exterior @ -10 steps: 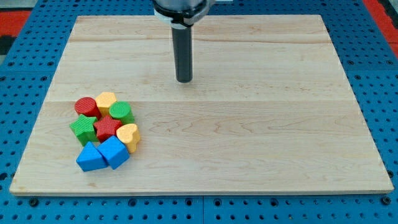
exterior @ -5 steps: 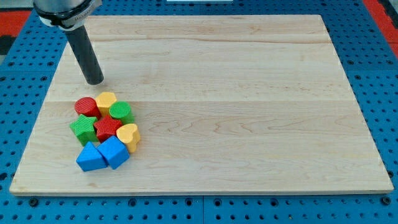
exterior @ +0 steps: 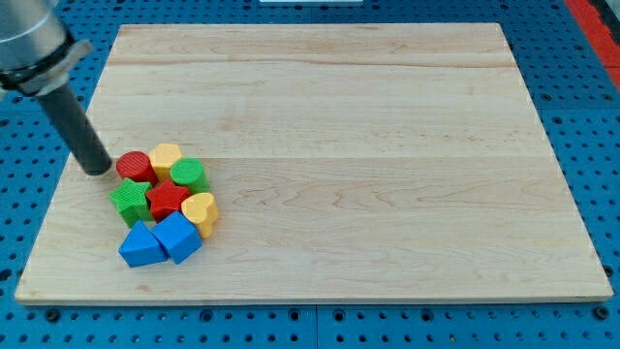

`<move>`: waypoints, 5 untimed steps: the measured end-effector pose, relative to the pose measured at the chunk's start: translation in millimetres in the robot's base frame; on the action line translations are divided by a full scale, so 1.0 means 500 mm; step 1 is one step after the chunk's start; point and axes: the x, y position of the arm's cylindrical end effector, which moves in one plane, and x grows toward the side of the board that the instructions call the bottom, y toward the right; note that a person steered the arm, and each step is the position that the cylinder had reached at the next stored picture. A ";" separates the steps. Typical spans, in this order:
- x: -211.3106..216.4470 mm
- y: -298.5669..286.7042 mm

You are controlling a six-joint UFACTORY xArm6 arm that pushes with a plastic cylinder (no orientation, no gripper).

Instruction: Push the group of block right a bit

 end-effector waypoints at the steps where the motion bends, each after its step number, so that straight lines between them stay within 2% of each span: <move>1: 0.003 0.098; 2: 0.008 0.162; 5: 0.004 0.176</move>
